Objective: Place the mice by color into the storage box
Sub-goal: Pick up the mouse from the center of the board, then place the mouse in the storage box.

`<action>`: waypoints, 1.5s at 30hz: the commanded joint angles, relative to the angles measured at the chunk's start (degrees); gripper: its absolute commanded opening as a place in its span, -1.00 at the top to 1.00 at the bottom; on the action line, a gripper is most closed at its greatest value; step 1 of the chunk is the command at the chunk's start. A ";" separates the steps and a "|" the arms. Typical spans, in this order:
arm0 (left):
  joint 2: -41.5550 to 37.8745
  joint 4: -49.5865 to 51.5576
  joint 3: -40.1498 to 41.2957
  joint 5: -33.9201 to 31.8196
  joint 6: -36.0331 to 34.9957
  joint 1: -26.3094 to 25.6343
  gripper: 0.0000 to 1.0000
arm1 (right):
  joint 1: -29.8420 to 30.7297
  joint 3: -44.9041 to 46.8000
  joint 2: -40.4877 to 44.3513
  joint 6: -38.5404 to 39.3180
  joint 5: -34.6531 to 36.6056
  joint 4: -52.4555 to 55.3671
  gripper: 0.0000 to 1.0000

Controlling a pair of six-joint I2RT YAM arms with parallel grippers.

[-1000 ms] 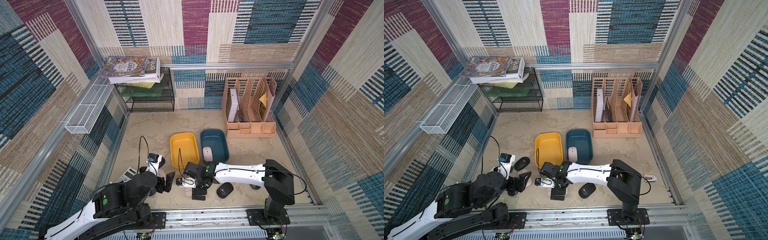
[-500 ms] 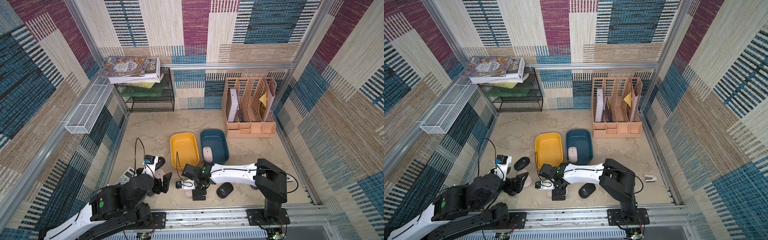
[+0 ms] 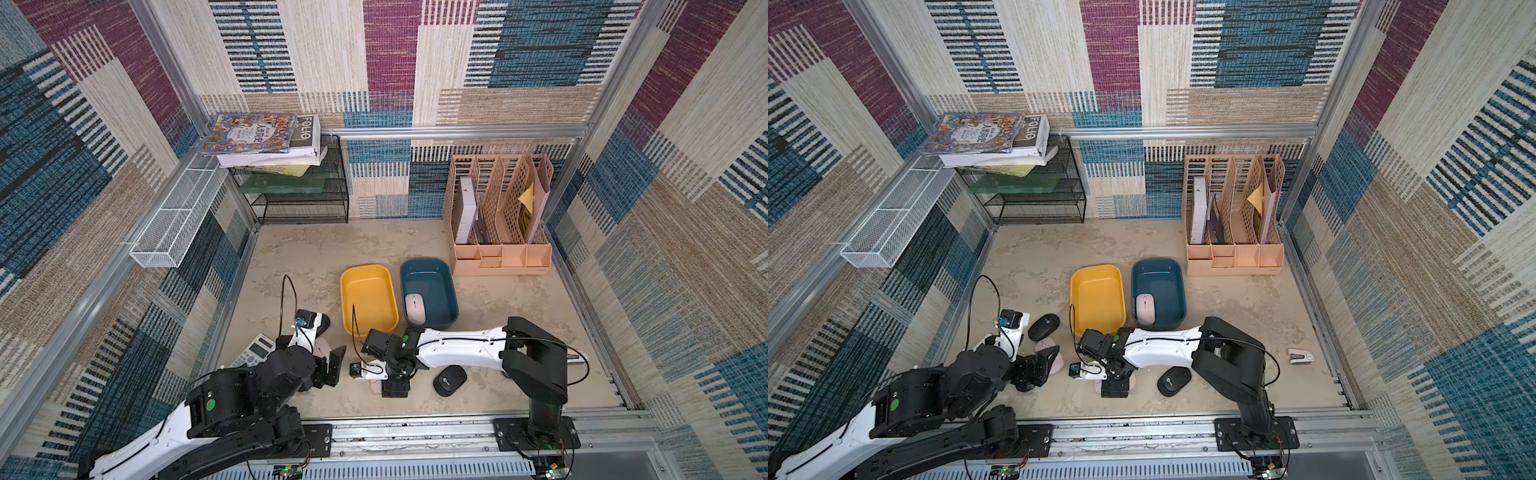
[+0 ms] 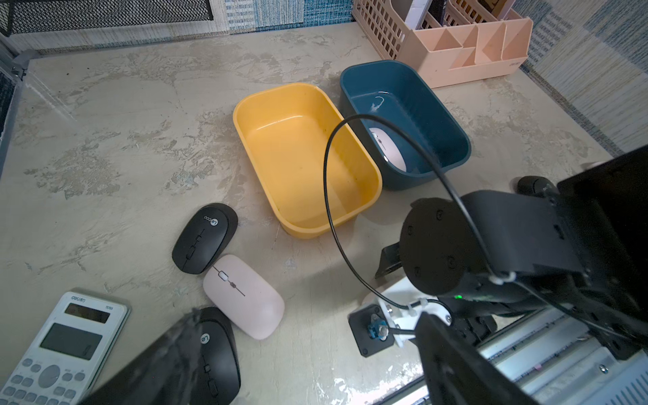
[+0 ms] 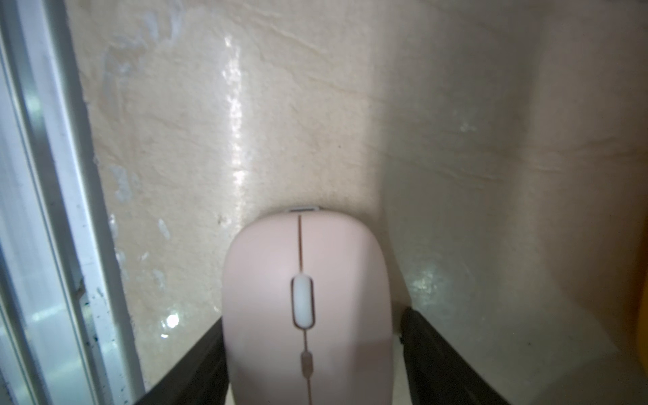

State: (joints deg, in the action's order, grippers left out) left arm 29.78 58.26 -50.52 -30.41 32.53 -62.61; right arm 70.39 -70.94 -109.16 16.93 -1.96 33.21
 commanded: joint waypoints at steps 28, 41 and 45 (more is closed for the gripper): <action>0.93 -1.94 0.48 -3.69 -3.05 0.12 -0.98 | -34.08 -2.51 23.31 -37.21 -4.26 -3.48 0.22; 3.09 -4.07 1.90 -2.64 -1.49 0.12 -0.99 | -40.44 -1.85 14.51 -45.87 2.69 -4.05 0.19; 3.18 -4.55 2.91 -2.72 -0.64 0.12 -0.98 | -39.53 -1.92 11.81 -46.68 5.09 -4.11 0.19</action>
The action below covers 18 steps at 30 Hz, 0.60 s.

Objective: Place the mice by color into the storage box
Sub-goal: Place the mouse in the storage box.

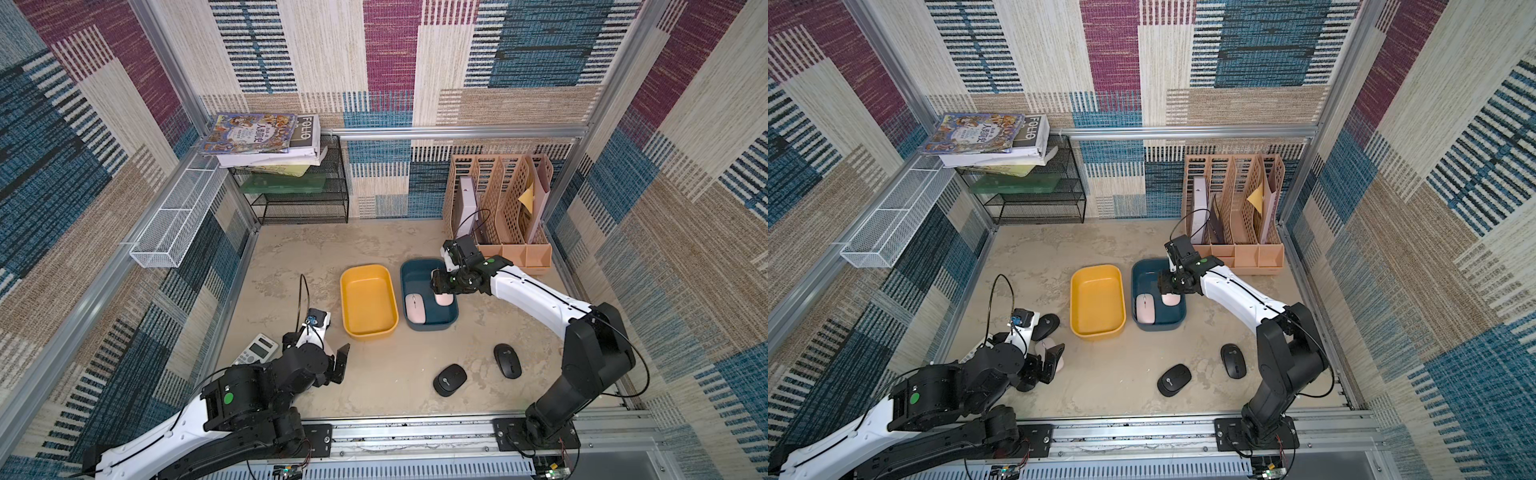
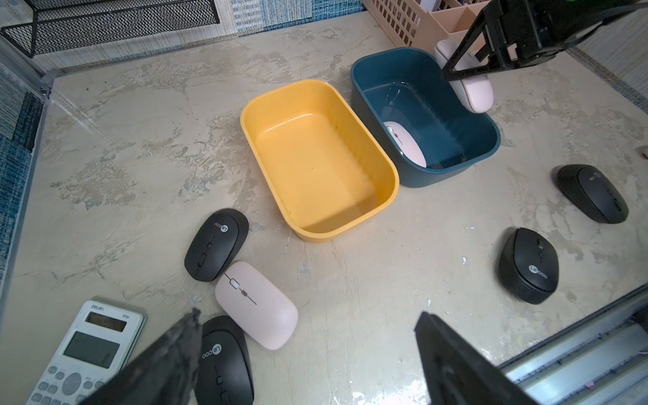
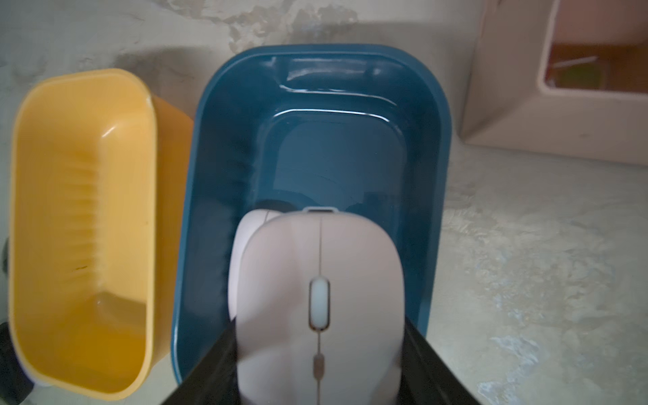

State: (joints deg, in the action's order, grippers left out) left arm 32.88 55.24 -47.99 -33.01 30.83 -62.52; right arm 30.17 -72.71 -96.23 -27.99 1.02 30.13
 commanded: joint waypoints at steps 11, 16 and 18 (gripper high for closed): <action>-0.31 -1.90 2.14 0.15 1.55 0.00 -0.99 | 1.81 -1.12 -8.80 -1.73 5.50 -0.46 0.18; -0.39 -1.61 2.51 -1.00 1.72 0.05 -0.98 | 2.02 -1.60 -11.67 -1.71 5.28 0.22 0.14; -0.32 -1.66 2.59 -1.11 1.73 0.12 -0.98 | 2.05 -1.82 -12.55 -1.96 5.13 0.46 0.14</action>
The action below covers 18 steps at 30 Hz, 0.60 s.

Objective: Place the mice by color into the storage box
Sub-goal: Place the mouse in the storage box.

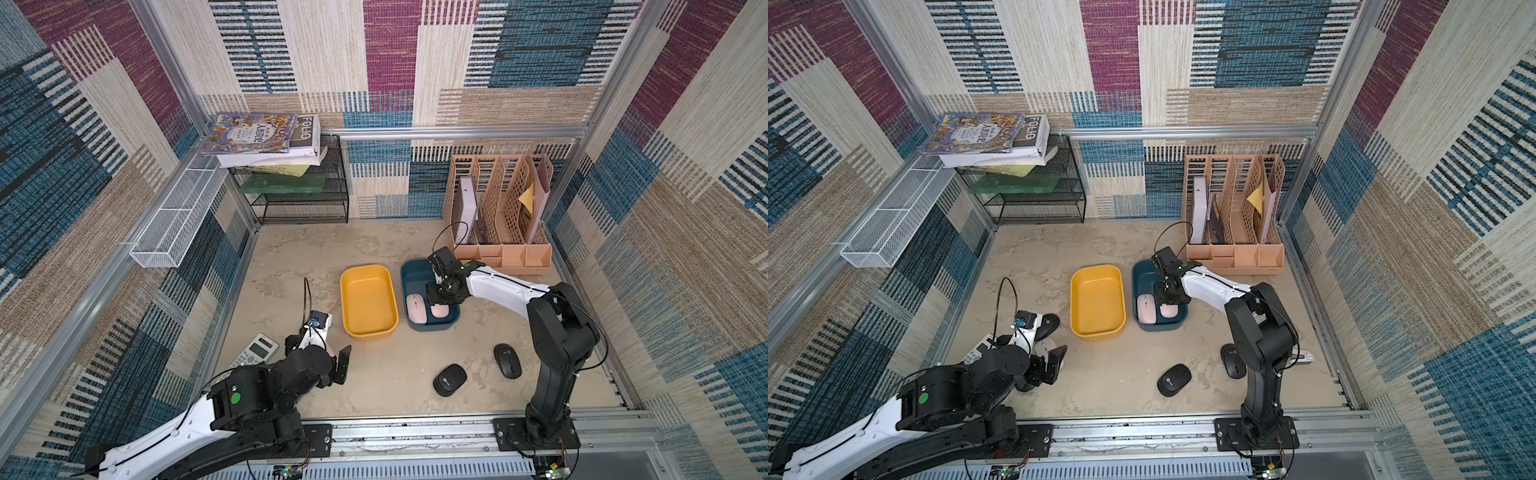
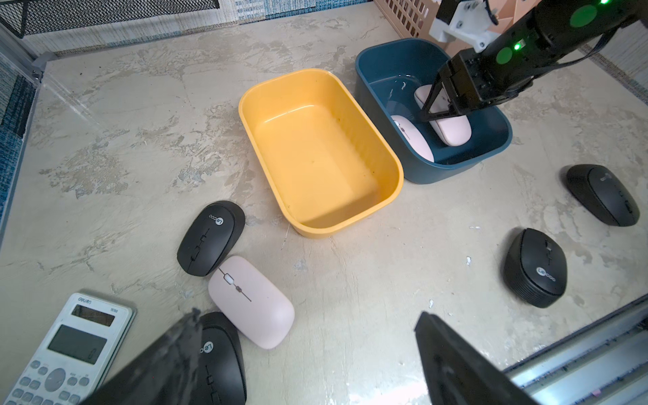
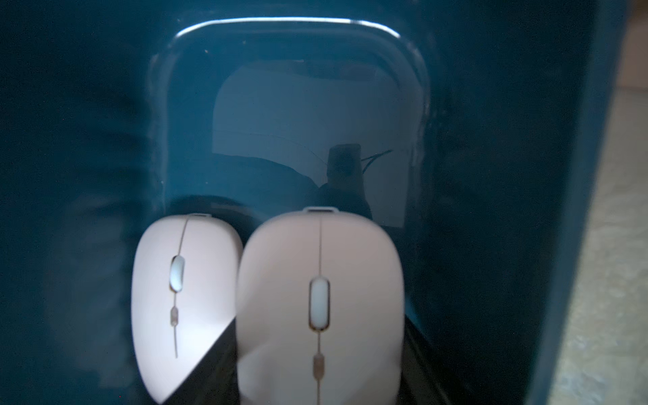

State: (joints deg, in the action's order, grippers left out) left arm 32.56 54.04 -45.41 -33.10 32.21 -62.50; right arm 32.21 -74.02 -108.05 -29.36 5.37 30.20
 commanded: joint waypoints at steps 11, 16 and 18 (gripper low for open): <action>-0.12 -1.07 0.33 -1.42 -0.05 0.14 -0.99 | 0.50 -0.95 -1.77 -1.22 0.96 2.77 -0.18; -0.21 -1.31 0.58 -1.12 -0.13 0.19 -0.99 | 1.14 -1.08 -1.46 -1.75 0.81 3.03 -0.31; -0.21 -1.32 0.56 -1.15 -0.30 0.19 -0.98 | 1.26 -1.42 -1.16 -2.05 0.96 3.28 -0.35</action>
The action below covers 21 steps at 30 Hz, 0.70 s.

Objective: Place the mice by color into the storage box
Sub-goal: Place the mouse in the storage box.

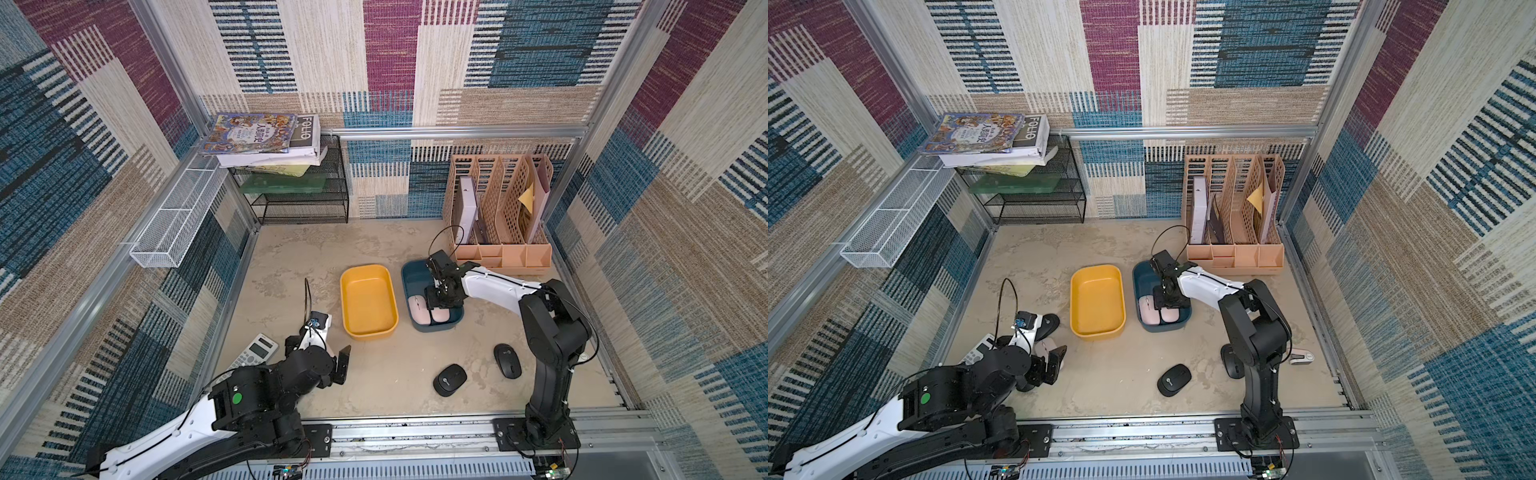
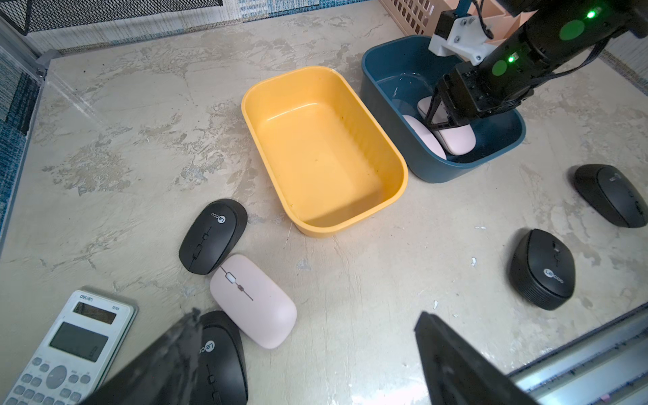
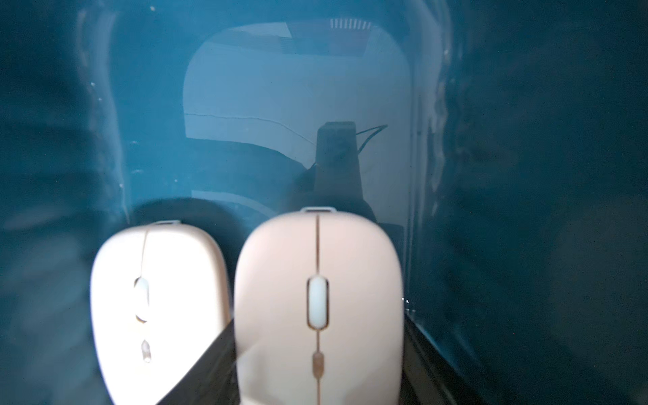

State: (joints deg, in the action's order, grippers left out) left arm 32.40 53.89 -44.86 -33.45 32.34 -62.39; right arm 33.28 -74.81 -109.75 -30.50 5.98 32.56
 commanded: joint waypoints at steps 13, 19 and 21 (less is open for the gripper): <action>1.67 0.49 -0.23 1.44 4.29 1.57 -0.98 | 1.78 -1.36 8.26 -0.74 -0.61 1.11 -0.62; 9.05 4.63 2.08 13.65 13.27 14.39 -0.98 | 3.06 -0.96 15.12 5.94 -6.93 -0.83 -0.84; 12.35 3.30 3.33 17.32 14.96 18.58 -0.98 | 3.99 -0.78 17.12 7.30 -7.92 -0.76 -0.97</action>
State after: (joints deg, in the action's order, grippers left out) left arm 42.19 56.47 -42.52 -24.14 42.76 -47.48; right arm 36.53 -75.72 -94.37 -26.74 1.15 32.49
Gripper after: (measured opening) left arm 0.992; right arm 0.969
